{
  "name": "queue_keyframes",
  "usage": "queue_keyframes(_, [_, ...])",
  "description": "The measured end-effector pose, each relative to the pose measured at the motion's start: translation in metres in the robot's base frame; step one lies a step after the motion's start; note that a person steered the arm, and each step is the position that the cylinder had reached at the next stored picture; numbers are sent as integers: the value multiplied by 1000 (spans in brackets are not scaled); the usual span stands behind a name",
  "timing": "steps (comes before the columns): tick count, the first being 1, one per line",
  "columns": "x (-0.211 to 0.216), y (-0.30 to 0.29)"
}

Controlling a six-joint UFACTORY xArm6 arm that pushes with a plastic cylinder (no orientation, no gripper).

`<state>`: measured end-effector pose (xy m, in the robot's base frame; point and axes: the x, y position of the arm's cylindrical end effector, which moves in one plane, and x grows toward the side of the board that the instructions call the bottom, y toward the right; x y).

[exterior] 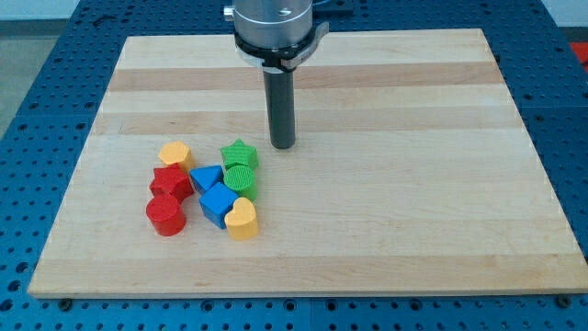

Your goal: Push the green star along with the group of blocks left a bit

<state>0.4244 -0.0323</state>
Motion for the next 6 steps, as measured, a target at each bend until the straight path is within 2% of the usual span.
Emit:
queue_keyframes(3, [13,-10])
queue_keyframes(6, [13,-46])
